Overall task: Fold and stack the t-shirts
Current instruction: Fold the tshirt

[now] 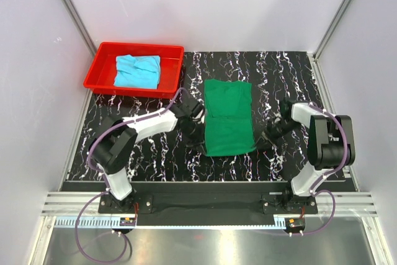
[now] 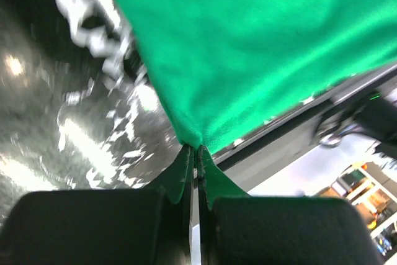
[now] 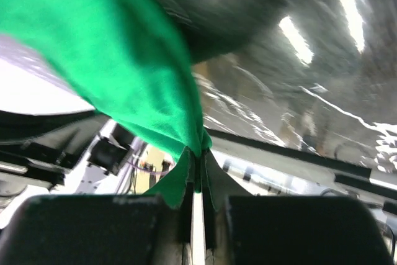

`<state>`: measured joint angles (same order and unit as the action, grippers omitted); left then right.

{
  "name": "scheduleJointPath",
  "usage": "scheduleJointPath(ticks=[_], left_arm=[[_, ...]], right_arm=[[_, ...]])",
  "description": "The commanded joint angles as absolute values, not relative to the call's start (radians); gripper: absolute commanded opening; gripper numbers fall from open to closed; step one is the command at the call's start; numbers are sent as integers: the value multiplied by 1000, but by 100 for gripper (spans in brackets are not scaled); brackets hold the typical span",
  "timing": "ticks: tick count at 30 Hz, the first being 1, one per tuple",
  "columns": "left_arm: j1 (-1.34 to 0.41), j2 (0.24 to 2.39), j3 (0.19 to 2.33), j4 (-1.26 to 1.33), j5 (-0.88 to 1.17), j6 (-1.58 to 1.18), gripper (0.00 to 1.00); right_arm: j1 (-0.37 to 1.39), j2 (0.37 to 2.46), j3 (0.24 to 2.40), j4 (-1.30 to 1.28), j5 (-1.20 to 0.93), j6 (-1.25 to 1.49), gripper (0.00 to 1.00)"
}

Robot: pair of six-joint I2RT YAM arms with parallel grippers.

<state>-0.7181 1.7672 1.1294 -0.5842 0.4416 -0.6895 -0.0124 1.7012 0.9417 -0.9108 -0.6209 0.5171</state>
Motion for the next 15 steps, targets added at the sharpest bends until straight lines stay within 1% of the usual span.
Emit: scheduleJointPath(ticks=[1, 4, 5, 6, 7, 8, 9, 10, 11, 12, 13, 14, 15], left_arm=[[-715, 1721, 1062, -604, 436, -677, 0], [-733, 1692, 1017, -629, 426, -670, 0], [-742, 1689, 1008, -641, 429, -666, 0], [-745, 1686, 993, -650, 430, -658, 3], [-749, 1678, 986, -660, 430, -649, 8], [-752, 1654, 980, -684, 422, -625, 17], [-752, 1608, 976, -718, 393, -597, 35], [-752, 1582, 976, -718, 378, -580, 44], [-752, 1557, 985, -753, 358, -563, 51], [-752, 1533, 1015, -770, 338, -548, 57], [-750, 1504, 1037, -788, 307, -510, 66], [-743, 1499, 1063, -823, 296, -491, 66], [-736, 1497, 1124, -836, 288, -476, 67]], right_arm=[[21, 1642, 852, -850, -612, 523, 8], [32, 1596, 786, -841, -607, 538, 9], [40, 1588, 757, -845, -609, 540, 11], [46, 1579, 746, -850, -615, 535, 15], [45, 1563, 738, -873, -614, 528, 19], [44, 1554, 735, -891, -608, 519, 25], [44, 1536, 744, -929, -591, 496, 38], [44, 1526, 758, -945, -585, 486, 41], [46, 1520, 811, -965, -572, 477, 46], [43, 1519, 849, -986, -519, 468, 55], [44, 1529, 892, -1021, -493, 457, 60], [44, 1537, 970, -1023, -464, 446, 63], [44, 1567, 1007, -1019, -456, 439, 64]])
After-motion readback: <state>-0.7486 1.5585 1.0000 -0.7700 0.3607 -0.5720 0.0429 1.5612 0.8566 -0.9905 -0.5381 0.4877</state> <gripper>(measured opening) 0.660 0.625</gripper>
